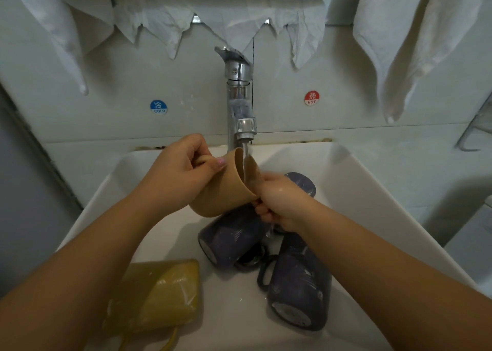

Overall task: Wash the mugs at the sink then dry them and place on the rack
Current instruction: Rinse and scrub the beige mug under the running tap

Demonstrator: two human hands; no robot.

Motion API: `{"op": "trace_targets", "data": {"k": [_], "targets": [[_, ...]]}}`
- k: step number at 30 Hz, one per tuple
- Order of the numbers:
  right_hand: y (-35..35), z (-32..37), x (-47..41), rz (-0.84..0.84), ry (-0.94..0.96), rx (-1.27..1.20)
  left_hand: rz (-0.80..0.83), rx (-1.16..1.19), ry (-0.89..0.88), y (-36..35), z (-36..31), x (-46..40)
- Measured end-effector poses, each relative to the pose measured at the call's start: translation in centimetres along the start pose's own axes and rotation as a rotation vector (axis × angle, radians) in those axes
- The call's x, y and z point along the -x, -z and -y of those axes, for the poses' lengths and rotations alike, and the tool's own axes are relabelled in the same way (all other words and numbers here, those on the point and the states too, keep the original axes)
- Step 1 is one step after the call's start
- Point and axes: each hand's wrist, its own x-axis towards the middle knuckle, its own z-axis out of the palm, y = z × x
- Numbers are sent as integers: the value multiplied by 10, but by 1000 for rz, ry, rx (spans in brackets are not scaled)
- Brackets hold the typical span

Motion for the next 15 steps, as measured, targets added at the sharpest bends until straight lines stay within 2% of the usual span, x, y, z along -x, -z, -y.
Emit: {"op": "trace_targets", "data": {"k": [3,5,10,15], "targets": [[4,2,-4,-253,234,282,220,-164,47,7,-3,0],[4,1,-2,-295,289,295,306,-184,100,9,-4,1],[-4,-1,-2,-169,184,138,308,-158,173,10,-9,5],[-11,-3,-1,85,33,-381,159,-183,46,10,-8,9]]}}
